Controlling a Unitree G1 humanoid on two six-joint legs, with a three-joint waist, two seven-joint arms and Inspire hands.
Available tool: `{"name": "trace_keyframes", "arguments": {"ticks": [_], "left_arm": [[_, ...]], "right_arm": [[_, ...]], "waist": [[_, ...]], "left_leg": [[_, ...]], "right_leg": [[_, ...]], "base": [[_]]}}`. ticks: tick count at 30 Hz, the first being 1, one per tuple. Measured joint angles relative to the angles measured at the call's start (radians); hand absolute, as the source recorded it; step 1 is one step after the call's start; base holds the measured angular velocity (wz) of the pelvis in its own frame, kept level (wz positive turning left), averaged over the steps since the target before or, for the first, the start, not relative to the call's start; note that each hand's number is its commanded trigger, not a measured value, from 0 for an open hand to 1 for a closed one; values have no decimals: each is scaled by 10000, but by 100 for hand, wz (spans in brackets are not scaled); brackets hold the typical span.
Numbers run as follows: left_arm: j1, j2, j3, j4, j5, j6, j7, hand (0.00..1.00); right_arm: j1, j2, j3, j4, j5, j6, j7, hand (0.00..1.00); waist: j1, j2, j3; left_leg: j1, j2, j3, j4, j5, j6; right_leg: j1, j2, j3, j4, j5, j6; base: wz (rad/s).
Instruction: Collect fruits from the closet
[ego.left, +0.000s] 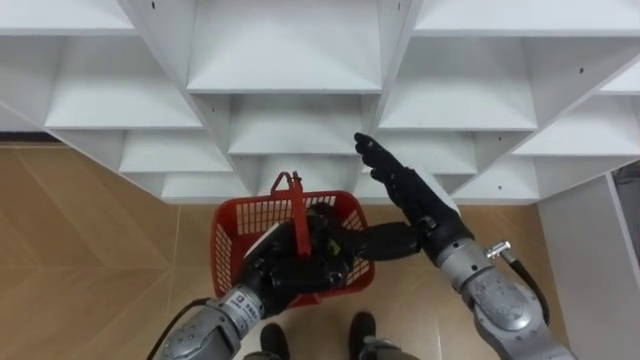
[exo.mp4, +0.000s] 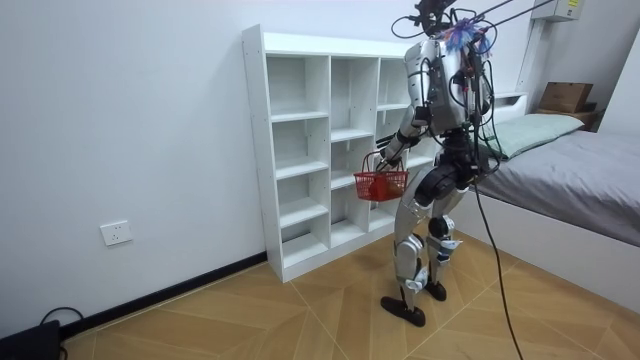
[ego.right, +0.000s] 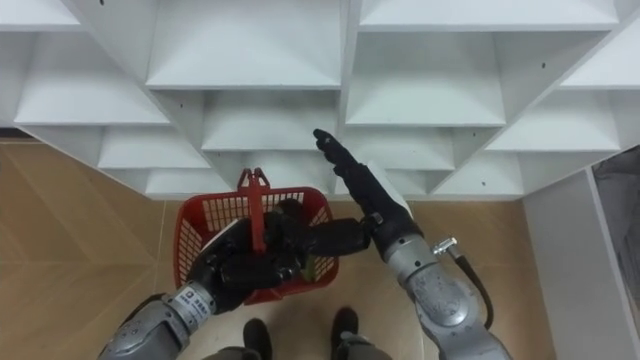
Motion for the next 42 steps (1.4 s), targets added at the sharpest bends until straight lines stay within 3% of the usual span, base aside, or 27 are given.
{"name": "trace_keyframes", "arguments": {"ticks": [16, 23, 27, 33, 42], "left_arm": [[-15, 26, 73, -33, 281, 0, -3, 100], [9, 206, 67, -29, 494, 4, -31, 100], [72, 336, 315, 53, 1577, 9, -93, 100], [139, 656, 497, 904, 2066, 1, 70, 100], [1027, 712, 1231, 2122, 2404, -41, 259, 100]], "right_arm": [[64, -15, 21, 3, -14, -90, -42, 0], [246, -29, 19, 55, 67, -93, 58, 0], [290, -97, 20, 335, 270, -91, 145, 0], [665, -456, 20, 935, 894, -71, 157, 0], [1117, -181, -422, 2033, 1886, -41, 534, 0]], "waist": [[31, 90, -3], [29, 140, 17], [20, 152, 23], [31, 143, 29], [-165, 146, 61]], "left_leg": [[145, 0, -3, -70, 1, -4], [650, -3, -31, -274, -6, -18], [928, -14, -31, -408, 7, -35], [1484, -42, 18, -633, -4, -62], [2388, -62, -59, -966, -59, -191]], "right_leg": [[161, 17, -29, -98, 7, -8], [690, 24, -66, -278, -10, 23], [942, 29, -61, -287, -23, 40], [1446, 44, -32, -437, -81, 85], [2526, 161, -257, -927, -142, 87]], "base": [[0], [1], [0], [-1], [5]]}}
